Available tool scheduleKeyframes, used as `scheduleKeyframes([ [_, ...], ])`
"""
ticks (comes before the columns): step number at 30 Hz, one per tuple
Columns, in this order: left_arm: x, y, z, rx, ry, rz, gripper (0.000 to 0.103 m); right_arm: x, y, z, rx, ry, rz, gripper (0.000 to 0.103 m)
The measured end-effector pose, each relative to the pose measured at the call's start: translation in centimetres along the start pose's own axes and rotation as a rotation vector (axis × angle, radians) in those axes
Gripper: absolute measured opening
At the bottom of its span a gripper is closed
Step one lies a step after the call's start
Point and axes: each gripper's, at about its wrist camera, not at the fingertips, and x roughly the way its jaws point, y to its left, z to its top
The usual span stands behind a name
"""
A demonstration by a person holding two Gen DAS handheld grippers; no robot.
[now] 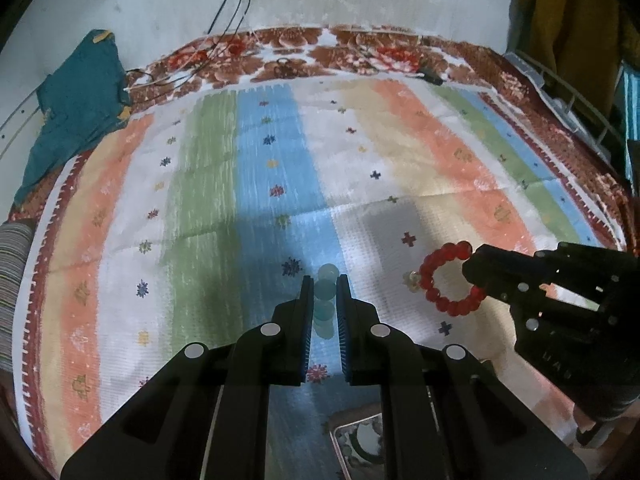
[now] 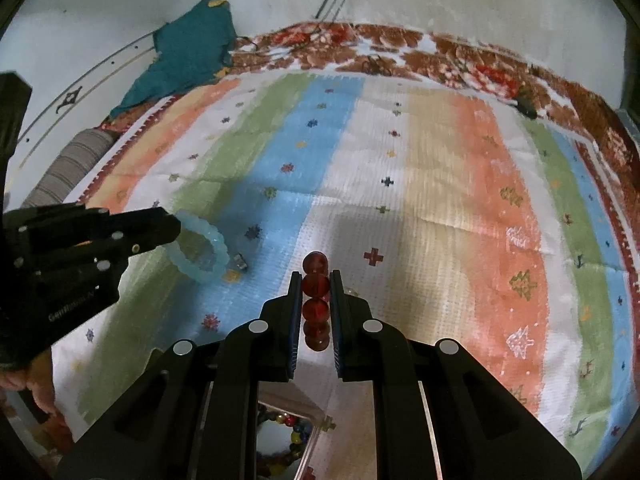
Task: Organize jewelry
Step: 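Lift the aqua bracelet with the left tool while the right tool carries the red bracelet over the tin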
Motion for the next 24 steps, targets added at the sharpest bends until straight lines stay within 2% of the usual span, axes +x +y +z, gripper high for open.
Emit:
scheduleKeyframes([
  [16,-5.2,-1.4,-0.7,0.004,-0.093,-0.062,0.011,-5.5,1.5,-0.7,-0.034,-0.133,0.011,0.014],
  [24,-7.1,-2.2,-1.9,0.014,-0.102,-0.085,0.011,-7.7,2.3,-1.9,-0.059,-0.173,0.011,0.014],
])
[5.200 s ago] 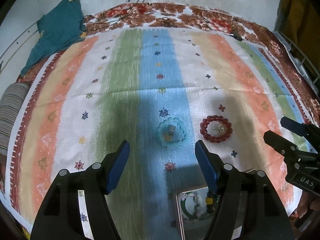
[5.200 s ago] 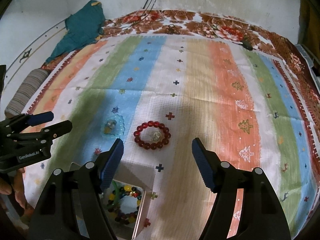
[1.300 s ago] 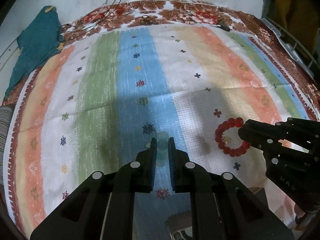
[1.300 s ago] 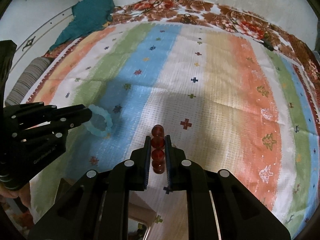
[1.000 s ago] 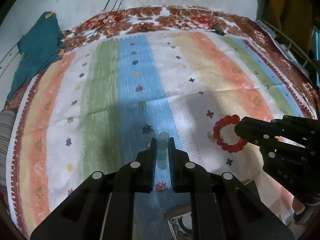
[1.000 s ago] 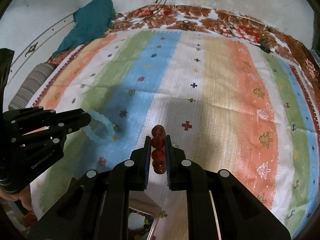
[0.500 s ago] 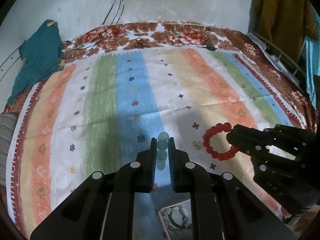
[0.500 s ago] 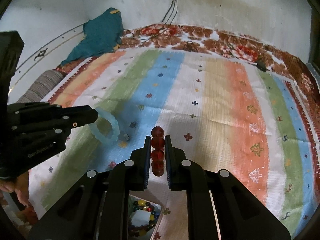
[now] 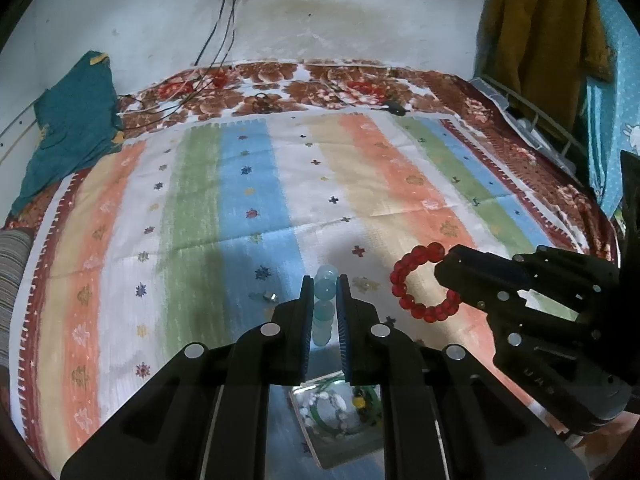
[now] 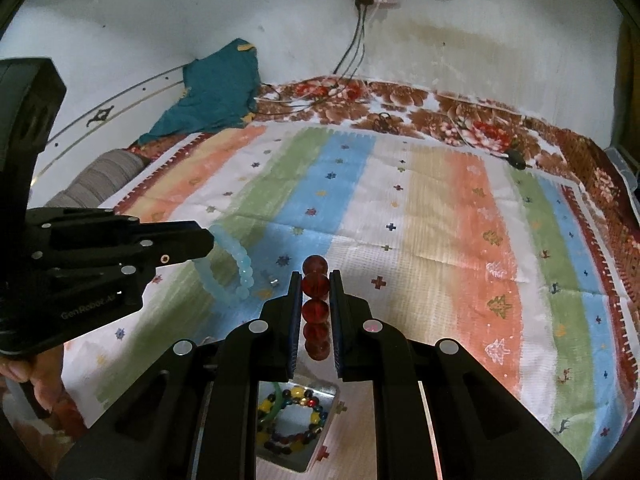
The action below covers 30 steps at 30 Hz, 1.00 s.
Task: Organize jewelry
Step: 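Lift the aqua bracelet with the left tool while the right tool carries the red bracelet over the tin, then lower both bracelets into the silver tin and open both tools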
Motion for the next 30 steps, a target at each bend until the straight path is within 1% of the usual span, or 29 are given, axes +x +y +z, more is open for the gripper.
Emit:
scheduleKeyframes([
  [10,-2.8,-0.9,-1.5,0.001,-0.036,-0.040,0.011,-2.2,0.5,-1.2,-0.001,-0.022,0.013,0.014],
  [30,-4.3,-0.9,-3.9,-0.007,-0.037,-0.040,0.011,-4.3,1.6,-3.9,-0.007,-0.011,0.035,0.014],
])
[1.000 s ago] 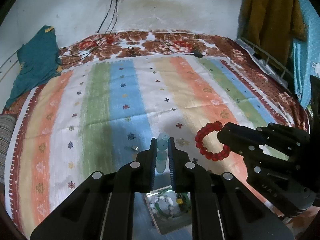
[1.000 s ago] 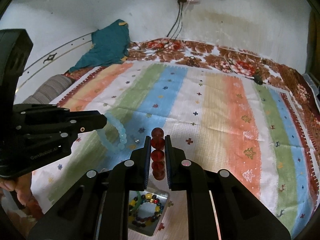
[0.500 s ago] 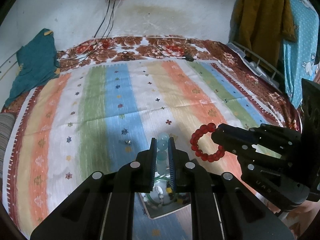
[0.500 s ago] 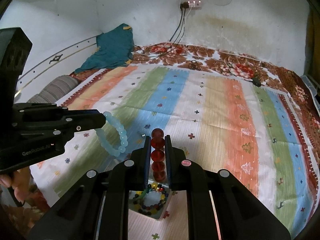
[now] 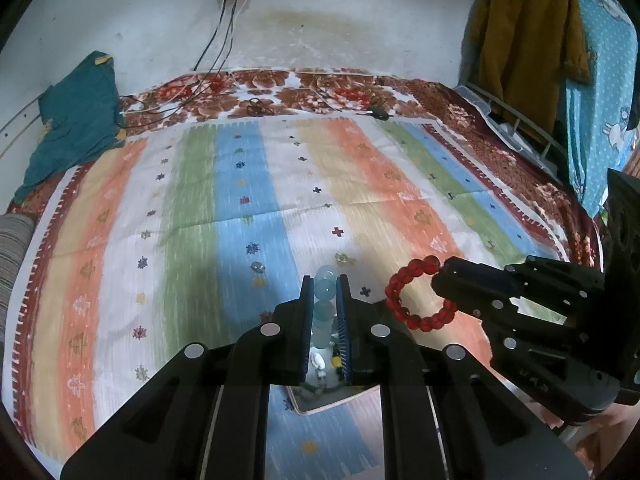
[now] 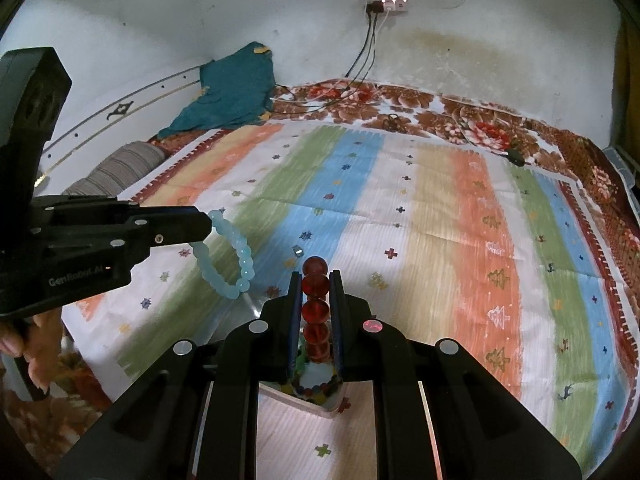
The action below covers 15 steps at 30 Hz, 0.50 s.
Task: Organize jewelry
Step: 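Lower both bracelets into the silver tin and open both tools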
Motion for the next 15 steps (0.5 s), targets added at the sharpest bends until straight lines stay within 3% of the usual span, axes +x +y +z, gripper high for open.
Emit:
scheduleKeyframes([
  [9,-0.9,-0.1,-1.2,-0.010,0.004,0.006,0.012,-0.5,0.1,-0.8,0.005,0.012,-0.006,0.015],
  [12,-1.0,0.4,-1.2,-0.042,0.010,0.022,0.026,-0.7,-0.6,-0.8,0.036,0.014,-0.033,0.047],
  [15,-1.2,1.4,-1.1,-0.084,0.005,0.044,0.035,-0.2,-1.4,-1.0,0.053,0.043,-0.049,0.047],
])
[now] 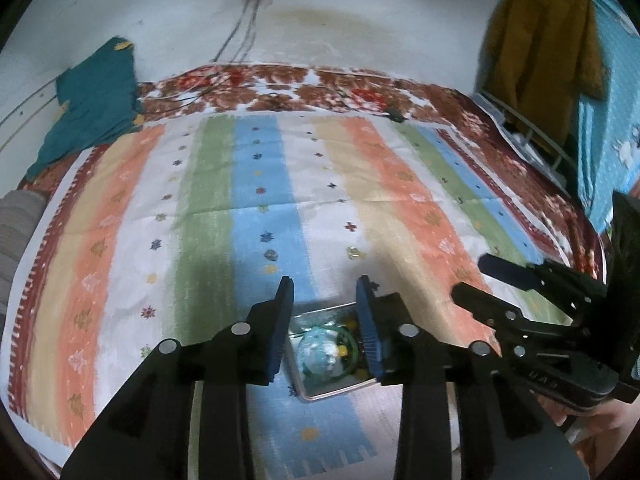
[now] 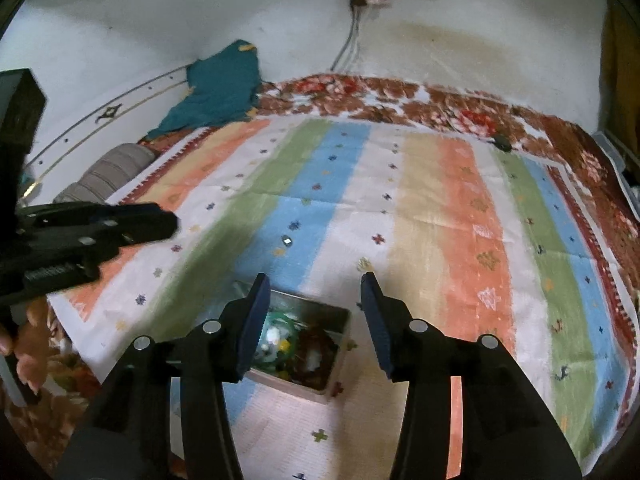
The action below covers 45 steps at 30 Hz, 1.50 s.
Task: Organize jewelry
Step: 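Lower both bracelets into the silver tin and open both tools, then move both tools toward the small silver ring and gold charm on the cloth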
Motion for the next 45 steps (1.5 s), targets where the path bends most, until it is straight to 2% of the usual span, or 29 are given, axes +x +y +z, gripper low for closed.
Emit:
scheduleKeyframes([
  [8,0.7,1.7,0.2,-0.066,0.029,0.034,0.046,1.1,-1.0,-0.1,0.024,0.044,-0.025,0.047],
  [13,1.3,1.5,0.3,-0.059,0.043,0.042,0.052,1.9,-1.3,0.1,0.030,0.068,-0.027,0.049],
  [16,1.8,1.3,0.3,-0.046,0.056,0.054,0.056,2.3,-1.4,0.2,0.031,0.079,-0.027,0.054],
  [23,2.7,1.5,0.8,-0.038,0.068,0.074,0.063,3.1,-1.8,0.6,0.036,0.094,-0.026,0.059],
  [33,5.4,1.9,1.7,-0.035,0.120,0.108,0.067,5.0,-2.1,1.5,0.036,0.132,-0.025,0.066],
  [45,8.5,2.9,3.0,-0.070,0.168,0.113,0.067,8.2,-3.0,2.3,0.051,0.198,-0.032,0.066],
])
